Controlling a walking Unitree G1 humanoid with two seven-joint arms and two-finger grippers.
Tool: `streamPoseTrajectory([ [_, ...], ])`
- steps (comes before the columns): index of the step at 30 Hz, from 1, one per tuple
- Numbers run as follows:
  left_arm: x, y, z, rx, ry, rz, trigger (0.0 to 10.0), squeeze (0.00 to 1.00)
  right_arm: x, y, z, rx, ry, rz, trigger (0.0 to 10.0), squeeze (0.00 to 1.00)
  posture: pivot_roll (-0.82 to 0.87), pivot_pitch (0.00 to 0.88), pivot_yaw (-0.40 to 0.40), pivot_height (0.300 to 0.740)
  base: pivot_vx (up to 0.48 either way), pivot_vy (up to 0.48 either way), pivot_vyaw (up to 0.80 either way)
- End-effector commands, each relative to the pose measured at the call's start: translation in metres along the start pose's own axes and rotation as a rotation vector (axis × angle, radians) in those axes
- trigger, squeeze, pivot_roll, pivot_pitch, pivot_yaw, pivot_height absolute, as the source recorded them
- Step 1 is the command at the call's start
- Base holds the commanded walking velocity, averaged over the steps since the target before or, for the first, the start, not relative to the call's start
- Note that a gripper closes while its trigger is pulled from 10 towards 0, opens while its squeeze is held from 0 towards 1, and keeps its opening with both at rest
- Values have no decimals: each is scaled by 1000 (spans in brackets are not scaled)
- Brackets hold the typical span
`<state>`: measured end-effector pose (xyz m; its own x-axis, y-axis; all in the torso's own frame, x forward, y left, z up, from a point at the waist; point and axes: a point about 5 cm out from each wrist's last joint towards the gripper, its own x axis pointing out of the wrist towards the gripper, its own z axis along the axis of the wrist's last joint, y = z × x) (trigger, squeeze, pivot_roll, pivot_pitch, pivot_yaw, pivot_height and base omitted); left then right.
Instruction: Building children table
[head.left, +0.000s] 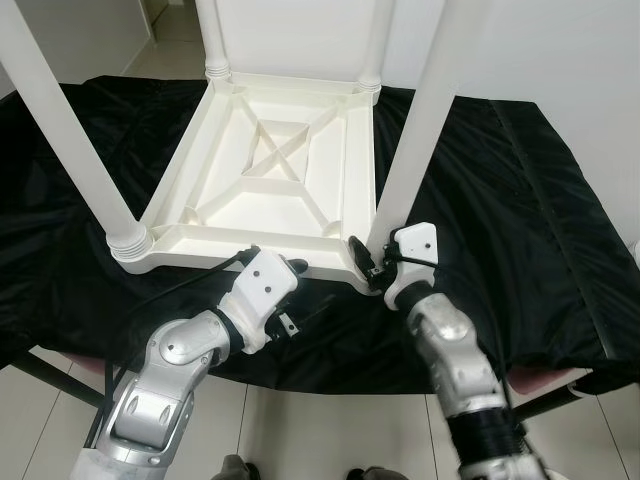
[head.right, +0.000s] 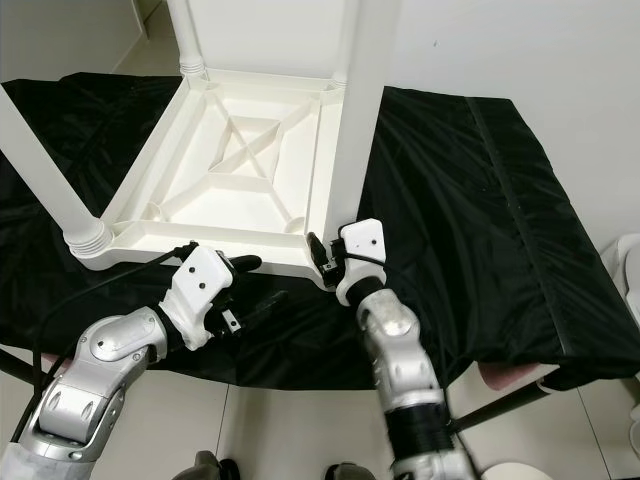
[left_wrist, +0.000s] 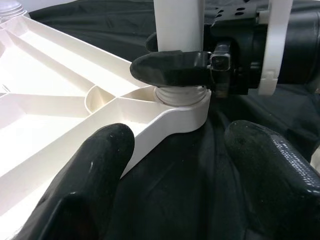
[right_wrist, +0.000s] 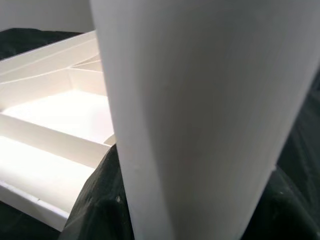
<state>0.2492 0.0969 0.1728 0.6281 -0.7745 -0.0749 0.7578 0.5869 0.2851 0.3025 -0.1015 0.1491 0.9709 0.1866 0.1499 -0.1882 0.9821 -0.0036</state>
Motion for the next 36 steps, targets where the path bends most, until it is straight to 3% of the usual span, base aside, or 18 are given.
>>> streamPoseTrajectory([
  [1, 0, -2, 0, -5, 0, 35, 10000, 0, -6, -2, -9, 11, 44, -121, 10000, 0, -82, 101, 2, 740, 0, 0, 0],
  [6, 0, -4, 0, -1, 0, 23, 10000, 0, -7, 2, 0, 27, 8, -140, 10000, 0, -86, 94, 3, 740, 0, 0, 0],
  [7, 0, -4, -1, -2, 0, 21, 10000, 0, -8, 1, 1, 35, -6, -128, 10000, 71, -86, 94, 3, 740, 0, 0, 0],
  [10, 1, -4, -1, -3, 0, 21, 10000, 0, -10, 2, 3, 48, -21, -111, 10000, 71, -88, 90, 4, 740, 0, 0, 0],
  [11, 1, -3, -1, -3, -1, 22, 10000, 0, -10, 1, 6, 61, -43, -85, 10000, 1000, -88, 90, 2, 740, 0, 0, 0],
  [16, 2, -4, 0, -4, -3, 22, 10000, 0, -11, -3, 13, 74, -86, -51, 10000, 1000, -87, 89, 0, 740, 0, 0, 0],
  [17, 1, -5, 0, -6, -4, 22, 10000, 0, -12, -5, 15, 79, -95, -20, 10000, 0, -86, 88, -2, 740, 0, 0, 0],
  [23, -2, -4, 1, -30, -15, 31, 10000, 0, -19, -10, 17, 50, -113, 55, 10000, 0, -82, 89, -6, 740, 0, 0, 0],
  [29, -4, -5, 4, -44, -23, 27, 10000, 0, -28, -8, 10, 48, -98, 220, 10000, 0, -80, 93, -2, 740, 0, 0, 0],
  [33, -4, -6, 3, -43, -20, 17, 10000, 0, -31, -14, 5, 44, -65, 332, 10000, 0, -83, 95, 6, 740, 0, 0, 0],
  [36, -5, -5, 3, -40, -17, 8, 10000, 0, -26, -31, 3, 2, -38, 437, 10000, 0, -86, 99, 21, 740, 0, 0, 0],
])
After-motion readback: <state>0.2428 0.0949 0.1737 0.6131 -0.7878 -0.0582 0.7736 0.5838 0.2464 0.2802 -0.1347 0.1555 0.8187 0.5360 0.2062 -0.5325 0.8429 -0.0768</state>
